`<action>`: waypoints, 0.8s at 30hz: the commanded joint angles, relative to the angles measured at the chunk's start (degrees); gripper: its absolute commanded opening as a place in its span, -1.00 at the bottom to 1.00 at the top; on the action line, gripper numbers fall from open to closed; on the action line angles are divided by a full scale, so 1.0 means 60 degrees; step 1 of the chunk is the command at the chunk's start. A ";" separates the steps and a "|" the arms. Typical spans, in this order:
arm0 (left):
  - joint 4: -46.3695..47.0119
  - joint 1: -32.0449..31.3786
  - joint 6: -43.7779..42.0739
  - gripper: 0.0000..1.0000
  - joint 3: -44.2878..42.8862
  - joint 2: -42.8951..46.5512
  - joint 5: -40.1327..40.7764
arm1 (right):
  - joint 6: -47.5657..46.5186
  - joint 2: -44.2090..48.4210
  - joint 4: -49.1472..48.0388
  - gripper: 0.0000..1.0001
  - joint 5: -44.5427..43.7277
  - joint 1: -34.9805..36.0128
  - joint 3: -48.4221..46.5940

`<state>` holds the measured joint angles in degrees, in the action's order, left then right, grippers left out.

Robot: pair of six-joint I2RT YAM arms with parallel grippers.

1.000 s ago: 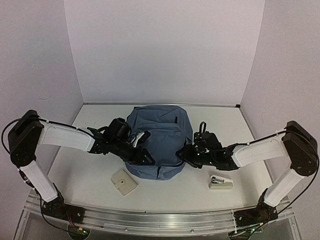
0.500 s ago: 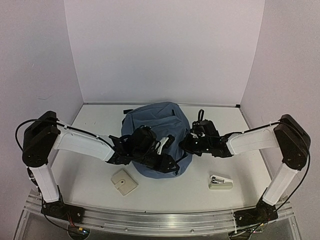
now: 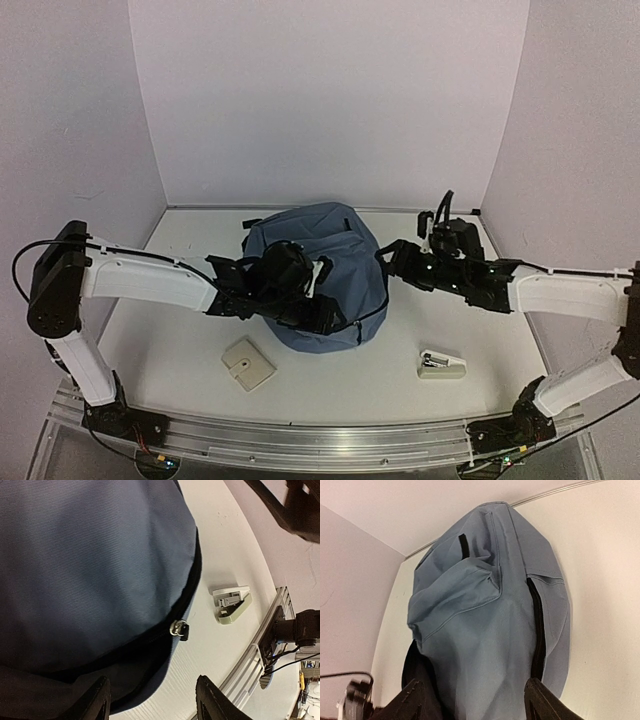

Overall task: Pack the student bag
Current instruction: Zip the student bag at the center of the board.

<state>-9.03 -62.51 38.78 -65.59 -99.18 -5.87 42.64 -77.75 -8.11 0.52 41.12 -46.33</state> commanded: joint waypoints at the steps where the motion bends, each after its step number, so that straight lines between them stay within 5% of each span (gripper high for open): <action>1: -0.0644 0.0430 -0.0113 0.15 -0.0079 0.0539 0.0052 | -0.0015 0.1030 0.0009 0.28 0.1455 0.0252 0.1006; 10: -0.0442 0.0590 -0.0157 -0.03 -0.0408 -0.0446 -0.2156 | 0.0364 0.0609 -0.0734 -0.09 0.1632 0.1830 0.1885; 18: -0.0205 0.0573 0.0214 -0.23 -0.0167 -0.0751 -0.2547 | 0.0779 -0.1309 -0.1617 -0.11 0.0032 0.2382 0.1910; 24: 0.0018 0.0559 0.0306 -0.51 -0.0014 -0.0848 -0.2698 | 0.0493 -0.1873 -0.1964 -0.18 0.0160 0.2383 0.1819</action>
<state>-11.51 -58.83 39.79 -65.98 -103.59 -19.74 46.35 -86.83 -14.98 3.39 55.28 -34.59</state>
